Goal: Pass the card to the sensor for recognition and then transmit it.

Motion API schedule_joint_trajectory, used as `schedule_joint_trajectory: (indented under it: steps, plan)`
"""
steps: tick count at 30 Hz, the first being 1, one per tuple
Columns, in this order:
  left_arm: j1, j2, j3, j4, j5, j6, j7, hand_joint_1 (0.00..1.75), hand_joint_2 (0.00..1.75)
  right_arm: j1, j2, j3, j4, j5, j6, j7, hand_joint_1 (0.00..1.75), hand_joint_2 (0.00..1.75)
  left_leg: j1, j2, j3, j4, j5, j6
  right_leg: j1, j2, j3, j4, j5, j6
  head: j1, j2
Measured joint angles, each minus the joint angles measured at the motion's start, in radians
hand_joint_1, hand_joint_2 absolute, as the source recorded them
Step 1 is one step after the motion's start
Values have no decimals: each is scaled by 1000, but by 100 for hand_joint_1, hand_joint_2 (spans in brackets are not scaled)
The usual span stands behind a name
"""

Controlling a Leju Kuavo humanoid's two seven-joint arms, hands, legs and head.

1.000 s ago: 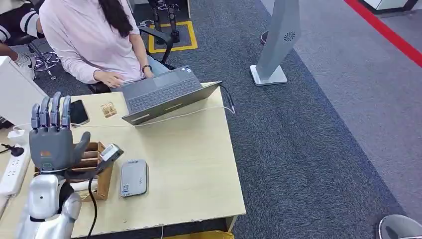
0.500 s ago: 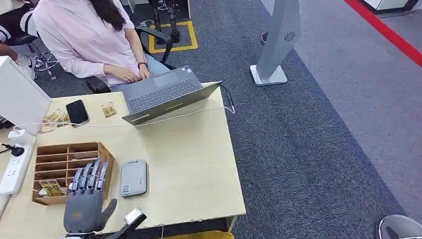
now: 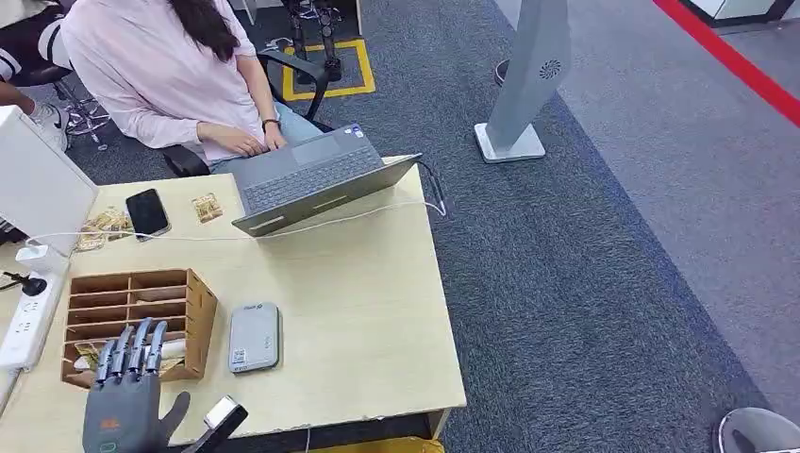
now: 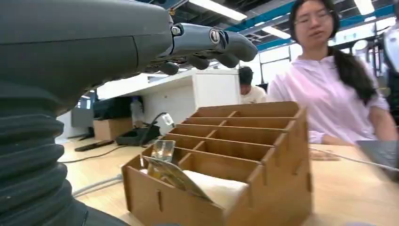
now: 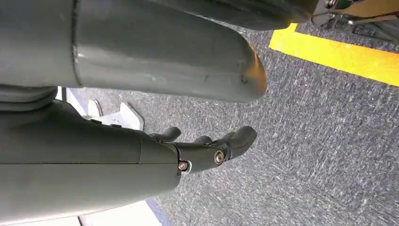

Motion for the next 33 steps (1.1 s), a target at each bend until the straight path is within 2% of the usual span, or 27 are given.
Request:
schedule_joint_trajectory:
  steps: [7, 33]
  plan:
    - [0, -2, 60, 0, -8, -33, -11, 0, 175, 0, 1, 0, 0, 7, 2, -1, 0, 0, 0, 0, 0, 0, 0, 0, 0, 0, 0, 0, 0, 0, 0, 0]
    - [-40, -21, 64, 36, -34, -64, -13, 0, 175, -1, 5, 0, 0, 25, 6, -1, 0, 0, 0, 0, 0, 0, 0, 0, 0, 0, 0, 0, 0, 0, 0, 0]
